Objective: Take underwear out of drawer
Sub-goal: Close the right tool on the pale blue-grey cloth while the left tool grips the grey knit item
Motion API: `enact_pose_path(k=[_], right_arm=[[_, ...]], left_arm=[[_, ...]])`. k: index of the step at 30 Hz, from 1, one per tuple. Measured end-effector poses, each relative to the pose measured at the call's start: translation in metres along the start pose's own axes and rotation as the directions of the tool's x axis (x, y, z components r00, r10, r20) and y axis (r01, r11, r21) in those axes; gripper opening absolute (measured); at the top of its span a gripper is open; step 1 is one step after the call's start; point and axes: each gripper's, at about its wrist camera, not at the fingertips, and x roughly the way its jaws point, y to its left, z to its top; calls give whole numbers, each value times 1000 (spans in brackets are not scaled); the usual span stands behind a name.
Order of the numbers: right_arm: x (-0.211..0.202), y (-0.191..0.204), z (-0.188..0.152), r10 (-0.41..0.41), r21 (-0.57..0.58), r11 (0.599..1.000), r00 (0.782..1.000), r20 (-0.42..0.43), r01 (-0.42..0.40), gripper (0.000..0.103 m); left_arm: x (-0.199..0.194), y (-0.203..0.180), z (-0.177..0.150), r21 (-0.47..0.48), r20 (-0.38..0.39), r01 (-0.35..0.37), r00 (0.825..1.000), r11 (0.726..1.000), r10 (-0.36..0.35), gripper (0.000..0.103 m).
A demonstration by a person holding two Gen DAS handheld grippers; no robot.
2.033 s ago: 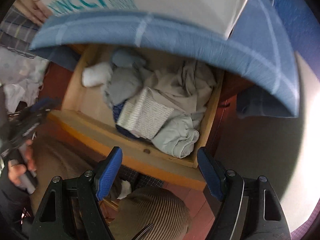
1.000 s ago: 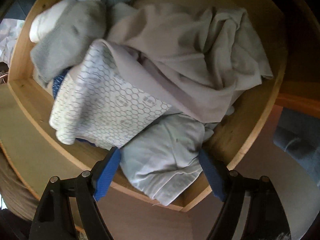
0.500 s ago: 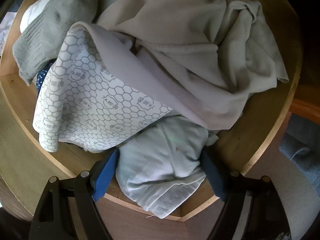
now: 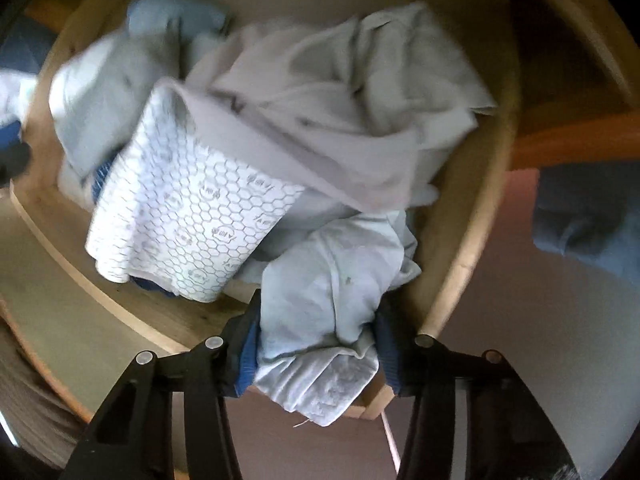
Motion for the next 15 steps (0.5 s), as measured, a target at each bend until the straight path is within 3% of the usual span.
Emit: enact_pose_path(k=[6,15], right_arm=[[-22,-10,-18,26,134,990,988,152,-47,46],[-49,-14,-50,64,275,949,948,313,-155,46]], left_arm=[[7,-3,3,-36,3,21,1000,999,-21,57],[22,-19,15,-51,-6,21,1000,998,-22,57]])
